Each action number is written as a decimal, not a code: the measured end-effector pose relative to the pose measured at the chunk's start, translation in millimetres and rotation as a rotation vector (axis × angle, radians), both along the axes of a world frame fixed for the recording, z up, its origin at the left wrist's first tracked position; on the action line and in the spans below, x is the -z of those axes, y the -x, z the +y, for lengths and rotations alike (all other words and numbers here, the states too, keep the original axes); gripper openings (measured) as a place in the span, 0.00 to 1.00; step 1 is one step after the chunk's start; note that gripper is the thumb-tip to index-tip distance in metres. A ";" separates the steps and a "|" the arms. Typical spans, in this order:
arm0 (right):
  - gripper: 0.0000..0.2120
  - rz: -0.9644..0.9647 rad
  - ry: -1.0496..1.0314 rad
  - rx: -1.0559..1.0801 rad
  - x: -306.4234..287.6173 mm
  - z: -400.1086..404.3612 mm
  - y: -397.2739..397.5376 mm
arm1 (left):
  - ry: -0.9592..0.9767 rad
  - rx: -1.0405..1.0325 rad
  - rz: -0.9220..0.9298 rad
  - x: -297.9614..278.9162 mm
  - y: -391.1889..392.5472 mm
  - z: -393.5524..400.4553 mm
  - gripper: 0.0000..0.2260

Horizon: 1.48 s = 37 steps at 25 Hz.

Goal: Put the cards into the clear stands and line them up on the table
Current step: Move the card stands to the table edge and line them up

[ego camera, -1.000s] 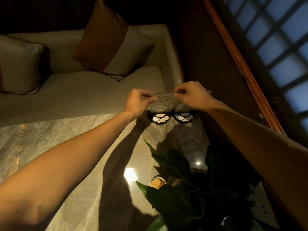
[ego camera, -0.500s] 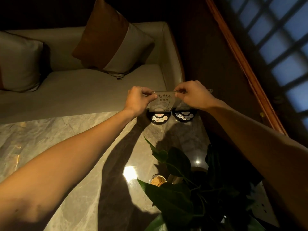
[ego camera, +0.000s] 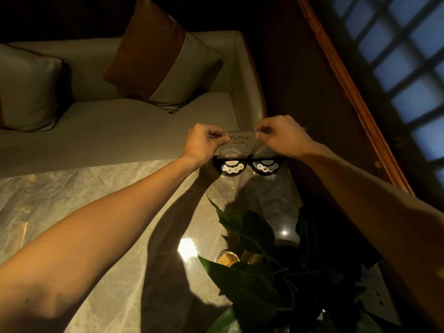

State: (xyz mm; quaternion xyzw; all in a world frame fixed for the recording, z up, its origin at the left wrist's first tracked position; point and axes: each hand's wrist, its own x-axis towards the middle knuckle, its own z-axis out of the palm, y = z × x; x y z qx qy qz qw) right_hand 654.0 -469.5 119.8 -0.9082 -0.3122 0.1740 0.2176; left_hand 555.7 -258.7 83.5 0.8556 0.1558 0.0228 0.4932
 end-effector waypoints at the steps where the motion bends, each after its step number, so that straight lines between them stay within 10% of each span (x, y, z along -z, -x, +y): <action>1: 0.11 -0.004 -0.001 -0.002 -0.4 0.4 -0.1 | 0.006 -0.001 -0.001 0.4 0.4 0.4 0.08; 37: 0.11 -0.025 0.056 0.012 -2.4 15.6 1.9 | -0.032 0.056 0.103 7.3 -8.2 15.4 0.06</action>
